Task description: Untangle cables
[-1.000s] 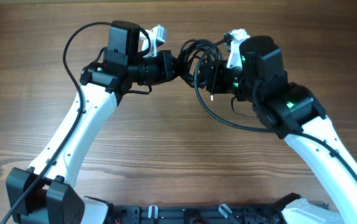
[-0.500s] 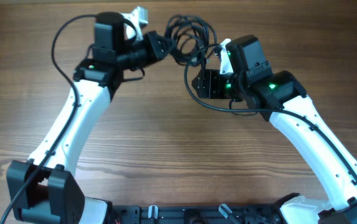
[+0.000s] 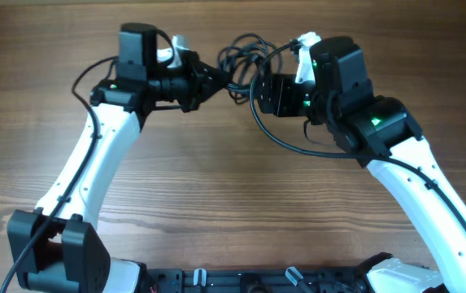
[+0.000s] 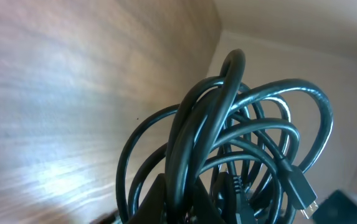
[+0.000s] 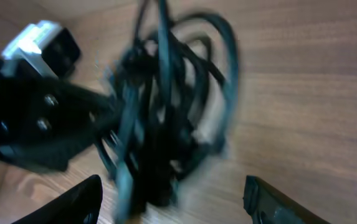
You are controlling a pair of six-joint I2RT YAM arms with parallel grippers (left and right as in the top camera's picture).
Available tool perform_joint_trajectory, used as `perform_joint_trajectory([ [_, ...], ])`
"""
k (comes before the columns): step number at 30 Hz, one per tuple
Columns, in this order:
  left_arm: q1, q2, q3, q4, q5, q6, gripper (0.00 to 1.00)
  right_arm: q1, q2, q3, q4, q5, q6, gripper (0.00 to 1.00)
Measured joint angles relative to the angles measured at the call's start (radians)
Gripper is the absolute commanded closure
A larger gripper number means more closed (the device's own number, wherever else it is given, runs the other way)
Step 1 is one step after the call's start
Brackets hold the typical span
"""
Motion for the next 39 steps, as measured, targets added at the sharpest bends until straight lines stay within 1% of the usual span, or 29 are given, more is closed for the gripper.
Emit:
perform_joint_trajectory([
  [1,-0.029,0.0,0.0,-0.015,0.002,-0.005,0.96,0.0,0.001,0.0,0.021,0.001,0.001,0.42],
  [4,-0.093,0.0,0.0,-0.035,-0.005,-0.012,0.96,-0.023,0.002,0.0,0.032,0.026,0.013,0.7],
  [5,-0.103,0.0,0.0,-0.051,-0.015,-0.015,0.84,-0.025,0.002,0.001,0.018,0.038,0.027,0.78],
  [7,-0.108,0.0,0.0,-0.109,-0.041,-0.017,0.59,-0.024,0.01,0.001,-0.014,0.04,0.049,0.89],
  [8,-0.115,0.0,0.0,-0.159,-0.093,-0.018,0.53,-0.012,0.027,0.002,-0.056,0.03,0.047,0.91],
  [9,-0.117,0.0,0.002,-0.19,-0.139,-0.002,0.43,-0.008,0.036,0.003,-0.085,0.026,0.048,0.93],
  [10,-0.118,-0.001,0.003,-0.245,-0.209,0.031,0.37,-0.003,0.052,0.003,-0.123,0.026,0.048,0.95],
  [11,-0.119,-0.001,0.002,-0.288,-0.303,0.063,0.34,-0.003,0.07,0.003,-0.151,0.025,0.043,0.96],
  [13,-0.119,-0.001,0.003,-0.351,-0.472,0.105,0.34,-0.003,0.124,0.003,-0.185,0.025,0.04,0.96],
  [14,-0.119,-0.001,0.002,-0.359,-0.542,0.135,0.33,-0.001,0.15,0.003,-0.186,0.025,0.037,0.96],
  [16,-0.119,-0.001,0.002,-0.36,-0.605,0.188,0.33,0.014,0.189,0.003,-0.165,0.026,0.02,0.95],
  [19,-0.119,-0.001,0.002,-0.361,-0.642,0.249,0.33,0.074,0.212,0.003,-0.172,0.073,0.007,0.95],
  [20,-0.117,-0.001,0.002,-0.362,-0.647,0.257,0.33,0.104,0.213,0.003,-0.201,0.144,0.014,0.95],
  [21,-0.109,-0.001,0.002,-0.36,-0.65,0.266,0.33,0.139,0.214,0.003,-0.238,0.257,0.023,0.95],
  [22,-0.097,-0.001,0.002,-0.36,-0.653,0.269,0.32,0.156,0.214,0.003,-0.247,0.319,0.031,0.95],
  [23,-0.066,-0.001,0.002,-0.359,-0.654,0.272,0.32,0.17,0.214,0.003,-0.258,0.442,0.046,0.95],
  [24,-0.034,-0.001,0.002,-0.359,-0.657,0.272,0.32,0.172,0.217,0.003,-0.254,0.563,0.055,0.96],
  [25,0.013,-0.001,0.002,-0.359,-0.657,0.274,0.31,0.172,0.221,0.003,-0.25,0.642,0.058,0.96],
  [26,0.074,-0.001,0.002,-0.36,-0.661,0.275,0.3,0.171,0.252,0.003,-0.208,0.784,0.03,0.95],
  [27,0.102,-0.001,0.002,-0.36,-0.661,0.275,0.29,0.171,0.286,0.003,-0.175,0.859,-0.017,0.95],
  [29,0.138,-0.001,0.002,-0.361,-0.659,0.275,0.27,0.181,0.364,0.003,-0.116,0.972,-0.147,0.87],
  [30,0.158,-0.001,0.002,-0.361,-0.658,0.275,0.27,0.196,0.415,0.003,-0.078,1.015,-0.235,0.77],
  [31,0.176,-0.001,0.002,-0.361,-0.658,0.275,0.27,0.224,0.459,0.003,-0.042,1.041,-0.32,0.44],
  [32,0.187,-0.001,0.002,-0.364,-0.657,0.275,0.26,0.266,0.495,0.003,-0.008,1.052,-0.41,0.29],
  [33,0.19,-0.001,0.002,-0.368,-0.657,0.275,0.26,0.325,0.509,0.003,0.006,1.041,-0.473,0.19],
  [34,0.19,-0.001,0.002,-0.369,-0.657,0.275,0.26,0.367,0.509,0.003,0.012,1.02,-0.51,0.19],
  [36,0.19,-0.001,0.002,-0.37,-0.657,0.275,0.26,0.407,0.497,0.003,0.002,0.867,-0.524,0.08],
  [37,0.19,-0.001,0.002,-0.371,-0.657,0.275,0.28,0.394,0.47,0.003,-0.017,0.729,-0.505,0.07],
  [39,0.19,-0.001,0.002,-0.371,-0.649,0.275,0.33,0.34,0.394,0.003,-0.034,0.525,-0.451,0.06],
])
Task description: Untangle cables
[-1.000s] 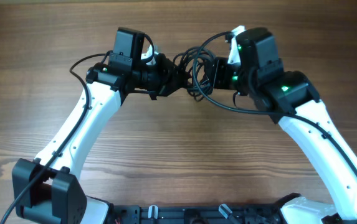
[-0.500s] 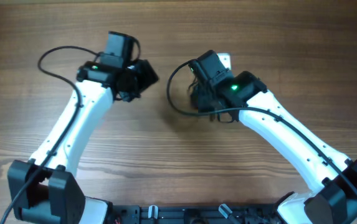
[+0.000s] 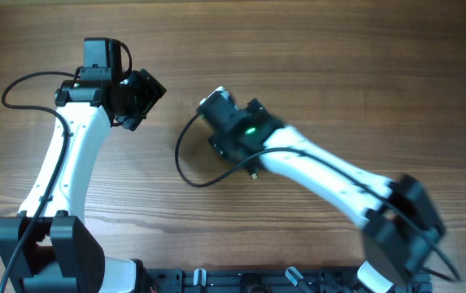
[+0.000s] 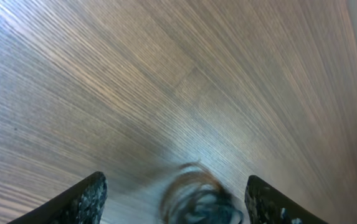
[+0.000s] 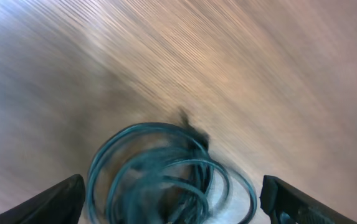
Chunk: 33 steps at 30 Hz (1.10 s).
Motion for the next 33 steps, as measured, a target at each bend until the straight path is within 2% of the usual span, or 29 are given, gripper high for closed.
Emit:
perform_joint_trajectory([
  [2,-0.003,0.0,0.0,-0.003,0.035,0.001,0.34,-0.13,-0.135,0.001,-0.014,-0.198,0.08,0.04],
  [4,-0.024,0.0,0.0,-0.011,0.065,0.003,0.35,-0.256,-0.216,0.001,-0.018,-0.301,0.105,0.02],
  [6,-0.08,0.0,-0.008,-0.011,0.107,0.024,0.36,-0.386,-0.272,0.003,-0.026,-0.386,0.124,0.0],
  [8,-0.158,0.0,-0.034,-0.013,0.141,0.058,0.36,-0.449,-0.28,0.004,-0.057,-0.491,0.131,0.0],
  [12,-0.297,0.024,-0.1,0.053,0.169,0.094,0.46,-0.465,-0.279,0.004,-0.081,-0.589,0.122,0.01],
  [15,-0.362,0.113,-0.112,0.142,0.174,0.105,0.53,-0.465,-0.278,0.004,-0.114,-0.609,0.118,0.02],
  [17,-0.384,0.174,-0.112,0.165,0.177,0.105,0.56,-0.465,-0.278,0.004,-0.12,-0.613,0.118,0.03],
  [19,-0.388,0.23,-0.113,0.179,0.176,0.103,0.63,-0.465,-0.278,0.004,-0.127,-0.615,0.118,0.04],
  [22,-0.388,0.261,-0.115,0.214,0.176,0.094,0.74,-0.465,-0.267,0.004,-0.134,-0.624,0.118,0.04],
  [26,-0.388,0.278,-0.116,0.237,0.176,0.09,0.82,-0.465,-0.234,0.004,-0.143,-0.634,0.118,0.05],
  [28,-0.388,0.278,-0.116,0.238,0.176,0.089,0.96,-0.465,-0.23,0.004,-0.142,-0.635,0.118,0.06],
  [30,-0.388,0.278,-0.116,0.24,0.182,0.099,0.96,-0.465,-0.229,0.004,-0.141,-0.637,0.118,0.06],
  [33,-0.376,0.275,-0.116,0.248,0.264,0.221,0.96,-0.465,-0.229,0.004,-0.121,-0.669,0.118,0.07],
])
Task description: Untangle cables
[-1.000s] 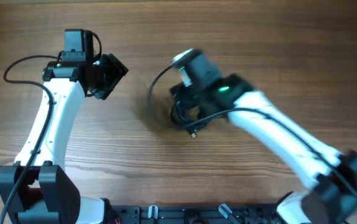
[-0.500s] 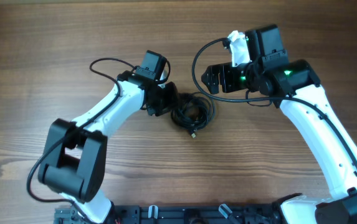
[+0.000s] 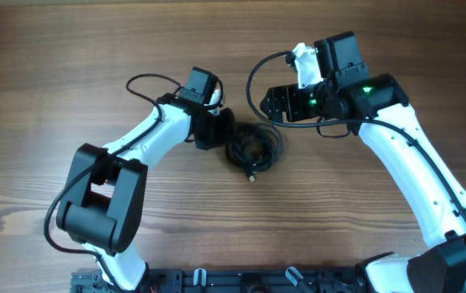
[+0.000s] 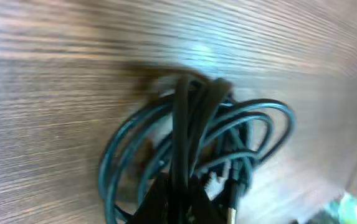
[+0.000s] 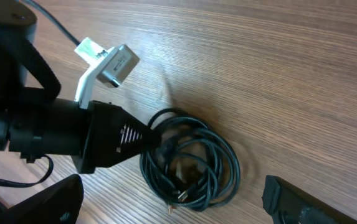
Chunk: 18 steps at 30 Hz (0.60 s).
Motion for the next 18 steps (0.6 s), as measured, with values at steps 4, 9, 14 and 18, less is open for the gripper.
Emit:
perform_joint_trajectory([
  [4,0.09,-0.156,-0.003,0.063,0.137,0.14,0.96,0.0,0.0,0.0,0.031,-0.067,0.0,0.11],
  [9,0.108,-0.278,-0.003,0.01,0.207,0.171,0.96,0.006,0.0,0.0,0.036,-0.093,-0.035,0.23],
  [14,0.108,-0.278,-0.003,-0.052,0.241,0.146,0.96,0.01,0.0,-0.002,0.04,-0.092,-0.292,0.26],
  [18,0.125,-0.278,-0.003,-0.052,0.341,0.126,0.96,0.033,0.009,-0.042,0.097,-0.088,-0.451,0.33],
])
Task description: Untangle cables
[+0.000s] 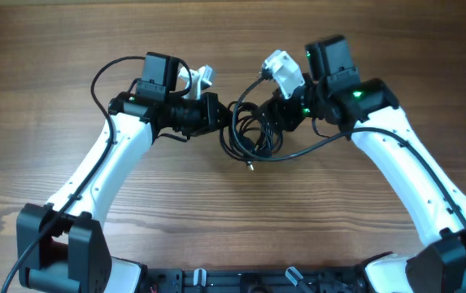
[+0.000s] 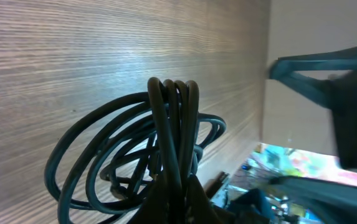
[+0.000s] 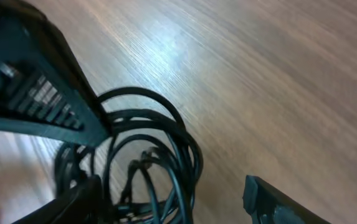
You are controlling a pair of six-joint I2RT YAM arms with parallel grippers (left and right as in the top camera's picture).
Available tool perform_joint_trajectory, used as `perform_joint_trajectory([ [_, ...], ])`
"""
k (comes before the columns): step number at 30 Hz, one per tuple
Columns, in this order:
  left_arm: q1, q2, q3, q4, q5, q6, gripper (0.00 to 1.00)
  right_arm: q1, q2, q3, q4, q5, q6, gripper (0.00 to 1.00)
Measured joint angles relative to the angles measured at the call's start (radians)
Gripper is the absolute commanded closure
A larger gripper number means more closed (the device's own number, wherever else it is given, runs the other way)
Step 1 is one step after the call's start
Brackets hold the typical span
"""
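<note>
The cables are one dark, green-black coiled bundle (image 1: 251, 134). My left gripper (image 1: 215, 114) is shut on several strands of it from the left. In the left wrist view the strands (image 2: 172, 124) run straight down into the closed left gripper (image 2: 177, 196), and the loops hang clear of the wood. My right gripper (image 1: 275, 118) is at the bundle's right side. In the right wrist view the right gripper (image 3: 175, 202) is open, with the loops (image 3: 159, 149) lying between its fingers, nearer the left one. A plug end (image 1: 250, 166) dangles below the bundle.
A wooden table (image 1: 233, 228) carries everything. The left gripper's black body (image 3: 35, 93) fills the upper left of the right wrist view. The right arm's own black lead (image 1: 314, 146) sags beside the bundle. A black rail (image 1: 249, 281) runs along the near edge.
The bundle lay on the table with my left gripper shut on it; now it is held higher and farther back. My right gripper, then apart from it, is now open around its loops.
First my left gripper held the bundle at the far middle, with the right gripper open beside it. Then the left gripper was open at the far left and the right wrist was over the bundle. Later the left gripper was shut on it on the table, and now holds it up.
</note>
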Motion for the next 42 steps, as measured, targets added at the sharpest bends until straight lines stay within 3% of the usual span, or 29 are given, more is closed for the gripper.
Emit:
perform_joint_trajectory([
  [6,0.083,0.0,0.0,0.011,0.05,-0.046,0.96,0.0,0.109,-0.008,0.014,-0.026,-0.04,0.43],
  [8,0.089,0.0,0.0,0.057,0.056,-0.095,0.96,0.001,0.128,-0.008,0.023,-0.065,-0.04,0.59],
  [10,0.088,0.0,0.0,0.062,0.061,-0.121,0.96,0.001,0.151,-0.008,0.051,-0.08,-0.016,0.84],
  [12,0.088,0.0,0.0,0.063,0.061,-0.132,0.96,0.001,0.16,-0.01,0.089,-0.087,0.032,0.95],
  [14,0.088,0.0,0.0,0.057,0.019,-0.151,0.96,0.001,0.161,-0.01,0.109,-0.092,0.105,0.96],
  [17,0.088,0.0,0.0,-0.002,-0.172,-0.23,0.96,0.0,0.137,-0.01,0.1,-0.103,0.203,0.96],
  [19,0.088,0.0,0.0,-0.021,-0.309,-0.305,0.96,0.0,0.031,-0.009,0.119,-0.142,0.296,0.96],
  [25,0.088,0.004,0.0,-0.052,-0.415,-0.353,0.96,-0.059,-0.26,-0.002,0.268,-0.175,0.599,0.96],
  [30,0.088,0.004,0.0,-0.06,-0.431,-0.356,0.96,-0.08,-0.323,0.011,0.035,0.212,0.8,0.96],
  [33,0.088,0.007,0.0,-0.038,-0.426,-0.356,0.96,-0.081,-0.254,0.015,-0.154,0.368,0.826,0.96],
  [38,0.089,0.011,-0.001,0.163,-0.268,-0.356,0.96,-0.081,-0.023,0.017,-0.231,0.343,0.789,0.94],
  [40,0.093,0.011,-0.002,0.257,-0.138,-0.356,0.96,-0.081,0.045,0.017,-0.215,0.296,0.756,0.84],
  [42,0.114,0.01,-0.002,0.36,0.026,-0.357,0.96,-0.082,0.076,0.017,-0.2,0.249,0.714,0.6],
])
